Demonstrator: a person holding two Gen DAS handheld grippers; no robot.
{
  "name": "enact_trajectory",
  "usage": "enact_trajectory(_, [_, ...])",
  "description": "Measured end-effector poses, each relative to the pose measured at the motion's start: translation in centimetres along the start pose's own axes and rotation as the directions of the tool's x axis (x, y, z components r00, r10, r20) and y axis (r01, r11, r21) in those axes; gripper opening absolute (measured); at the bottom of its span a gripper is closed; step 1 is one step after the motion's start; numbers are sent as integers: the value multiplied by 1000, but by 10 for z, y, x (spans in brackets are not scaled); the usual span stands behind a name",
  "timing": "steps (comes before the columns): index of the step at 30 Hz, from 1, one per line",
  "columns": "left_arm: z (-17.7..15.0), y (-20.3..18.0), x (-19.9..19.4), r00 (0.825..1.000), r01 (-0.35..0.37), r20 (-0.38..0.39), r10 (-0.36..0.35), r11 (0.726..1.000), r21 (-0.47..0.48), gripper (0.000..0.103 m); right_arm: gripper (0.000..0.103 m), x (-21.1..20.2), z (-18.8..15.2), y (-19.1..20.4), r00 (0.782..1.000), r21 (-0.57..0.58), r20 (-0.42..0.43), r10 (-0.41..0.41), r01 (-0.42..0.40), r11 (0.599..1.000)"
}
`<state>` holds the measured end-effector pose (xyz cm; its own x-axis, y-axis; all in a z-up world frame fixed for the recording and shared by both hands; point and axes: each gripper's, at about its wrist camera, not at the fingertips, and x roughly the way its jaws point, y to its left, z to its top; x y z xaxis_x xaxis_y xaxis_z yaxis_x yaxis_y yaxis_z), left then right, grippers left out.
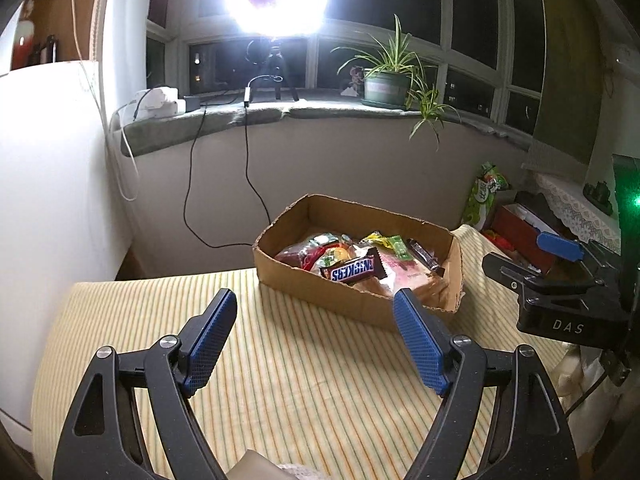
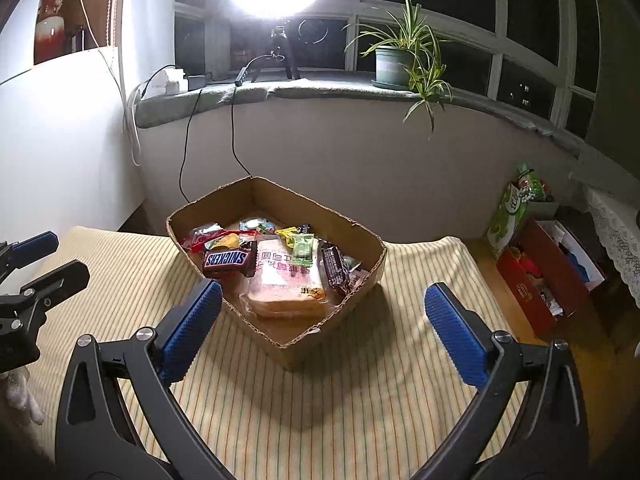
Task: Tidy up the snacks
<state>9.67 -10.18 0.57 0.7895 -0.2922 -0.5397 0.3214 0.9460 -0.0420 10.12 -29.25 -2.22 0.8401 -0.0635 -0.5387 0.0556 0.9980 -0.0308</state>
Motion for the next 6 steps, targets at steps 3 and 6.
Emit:
enact_trajectory(3, [0, 0, -1, 1000, -1, 9, 1, 1000, 4, 81, 103, -1, 0, 1, 1000, -3, -1, -2, 2, 1000])
enact_trajectory(6, [-2, 0, -1, 1000, -2, 4, 2, 1000, 8, 81, 103, -3, 0, 1, 1000, -1, -1, 1, -1, 1000])
